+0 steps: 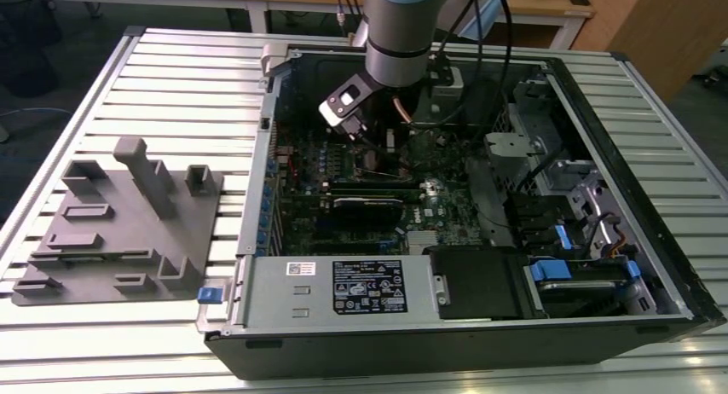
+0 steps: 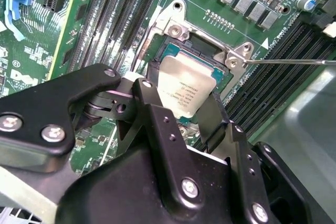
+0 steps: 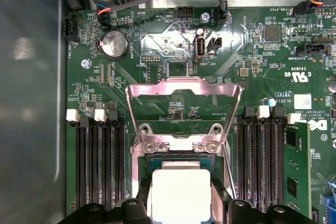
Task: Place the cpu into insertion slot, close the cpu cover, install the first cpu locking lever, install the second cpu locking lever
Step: 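Place the cpu into insertion slot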
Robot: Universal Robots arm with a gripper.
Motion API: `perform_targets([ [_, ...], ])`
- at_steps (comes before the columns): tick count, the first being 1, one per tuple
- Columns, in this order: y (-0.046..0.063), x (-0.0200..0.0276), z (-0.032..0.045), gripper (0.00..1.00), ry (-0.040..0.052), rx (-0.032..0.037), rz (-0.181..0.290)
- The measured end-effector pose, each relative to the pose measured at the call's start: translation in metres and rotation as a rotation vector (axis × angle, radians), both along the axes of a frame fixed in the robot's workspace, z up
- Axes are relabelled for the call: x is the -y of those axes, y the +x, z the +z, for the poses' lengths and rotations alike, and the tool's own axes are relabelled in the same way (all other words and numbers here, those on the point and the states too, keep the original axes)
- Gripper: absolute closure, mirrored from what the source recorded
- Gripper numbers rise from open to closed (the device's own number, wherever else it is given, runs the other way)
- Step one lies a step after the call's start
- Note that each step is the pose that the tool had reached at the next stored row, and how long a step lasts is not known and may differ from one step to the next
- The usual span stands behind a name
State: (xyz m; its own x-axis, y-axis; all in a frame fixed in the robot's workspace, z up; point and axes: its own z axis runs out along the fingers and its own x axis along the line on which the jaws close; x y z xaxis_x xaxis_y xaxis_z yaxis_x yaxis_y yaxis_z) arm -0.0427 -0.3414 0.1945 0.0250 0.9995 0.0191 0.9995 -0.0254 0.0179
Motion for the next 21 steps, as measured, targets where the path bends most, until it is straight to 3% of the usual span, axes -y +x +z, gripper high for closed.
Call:
perform_targets([
  [12,0.0,-0.0001,-0.0004,0.46,0.0006,0.0004,0.0],
  [15,0.0,-0.0001,-0.0004,0.33,0.0004,0.0002,0.0],
  [21,0.0,0.0,0.0029,0.33,0.0003,0.0002,0.0],
])
